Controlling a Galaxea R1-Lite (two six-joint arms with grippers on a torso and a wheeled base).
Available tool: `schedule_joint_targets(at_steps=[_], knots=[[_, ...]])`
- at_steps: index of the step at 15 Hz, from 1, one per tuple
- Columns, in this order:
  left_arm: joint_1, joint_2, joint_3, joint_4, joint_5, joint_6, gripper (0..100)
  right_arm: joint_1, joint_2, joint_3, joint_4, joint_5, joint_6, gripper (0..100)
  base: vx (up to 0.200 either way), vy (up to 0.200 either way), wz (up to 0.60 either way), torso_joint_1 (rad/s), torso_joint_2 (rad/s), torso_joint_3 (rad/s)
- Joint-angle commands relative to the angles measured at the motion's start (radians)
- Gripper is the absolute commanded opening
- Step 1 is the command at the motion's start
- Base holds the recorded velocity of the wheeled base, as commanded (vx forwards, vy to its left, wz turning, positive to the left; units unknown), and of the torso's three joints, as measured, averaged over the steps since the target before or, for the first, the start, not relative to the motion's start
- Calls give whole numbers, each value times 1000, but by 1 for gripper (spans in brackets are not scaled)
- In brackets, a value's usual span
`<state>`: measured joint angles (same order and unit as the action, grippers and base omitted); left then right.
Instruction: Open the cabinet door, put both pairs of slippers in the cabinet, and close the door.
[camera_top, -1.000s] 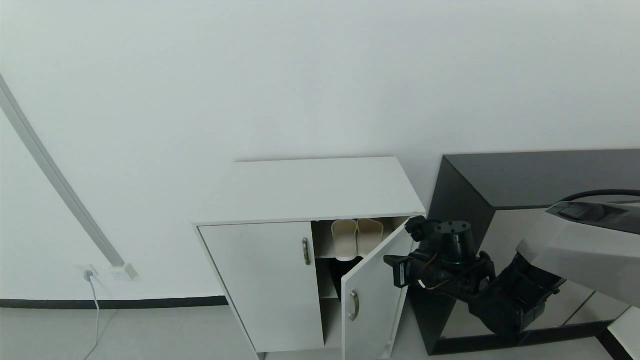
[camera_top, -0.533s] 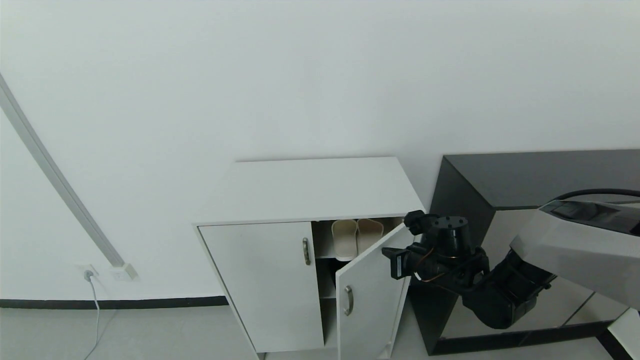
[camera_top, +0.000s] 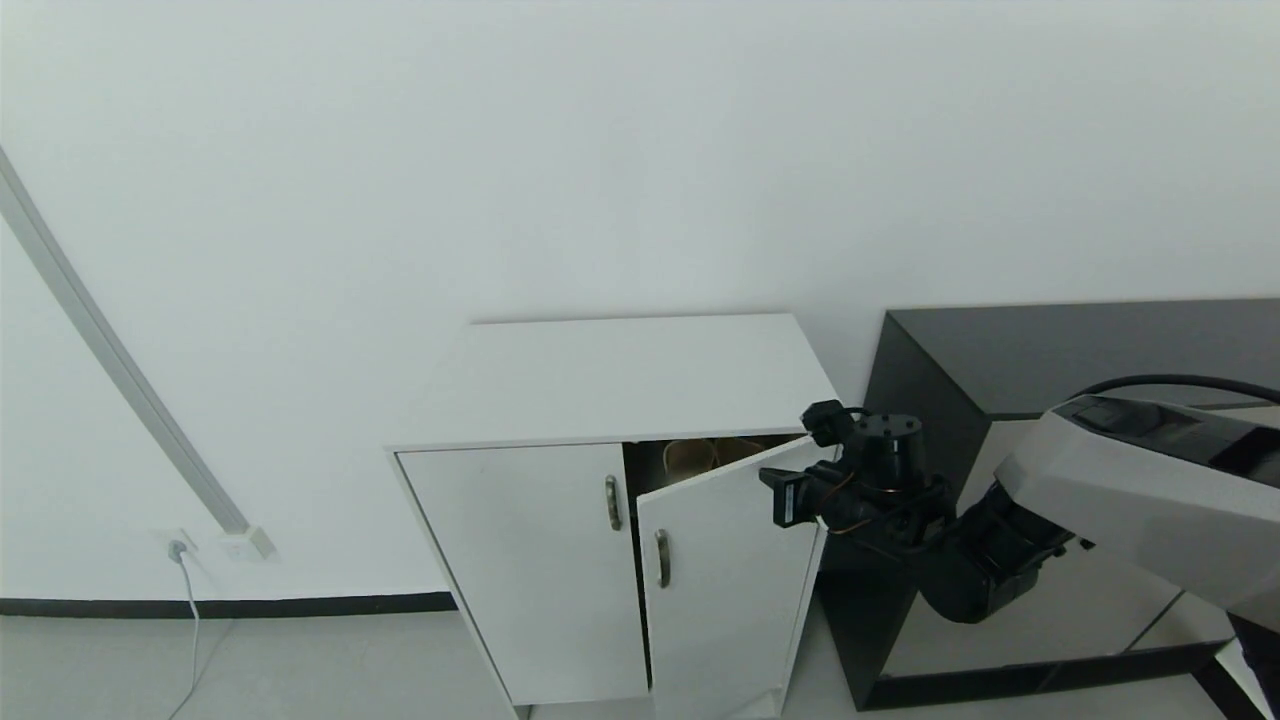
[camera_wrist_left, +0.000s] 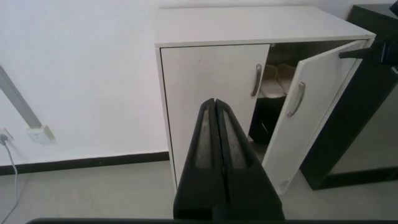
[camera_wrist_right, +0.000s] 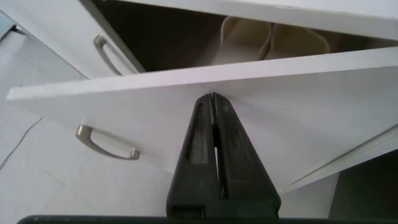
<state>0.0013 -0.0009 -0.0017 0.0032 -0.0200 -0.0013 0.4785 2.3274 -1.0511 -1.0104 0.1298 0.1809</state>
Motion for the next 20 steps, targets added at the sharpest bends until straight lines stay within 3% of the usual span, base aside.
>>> schedule_joint_targets(at_steps=[1,6,20], knots=[[0,1,0,0,0,0,0,-23,52,-56,1,1,0,0,0,0,0,0,0,0],[0,1,0,0,0,0,0,-29,95,-124,30,1,0,0,0,0,0,0,0,0],[0,1,0,0,0,0,0,-51,130,-152,30,1,-1,0,0,0,0,0,0,0]])
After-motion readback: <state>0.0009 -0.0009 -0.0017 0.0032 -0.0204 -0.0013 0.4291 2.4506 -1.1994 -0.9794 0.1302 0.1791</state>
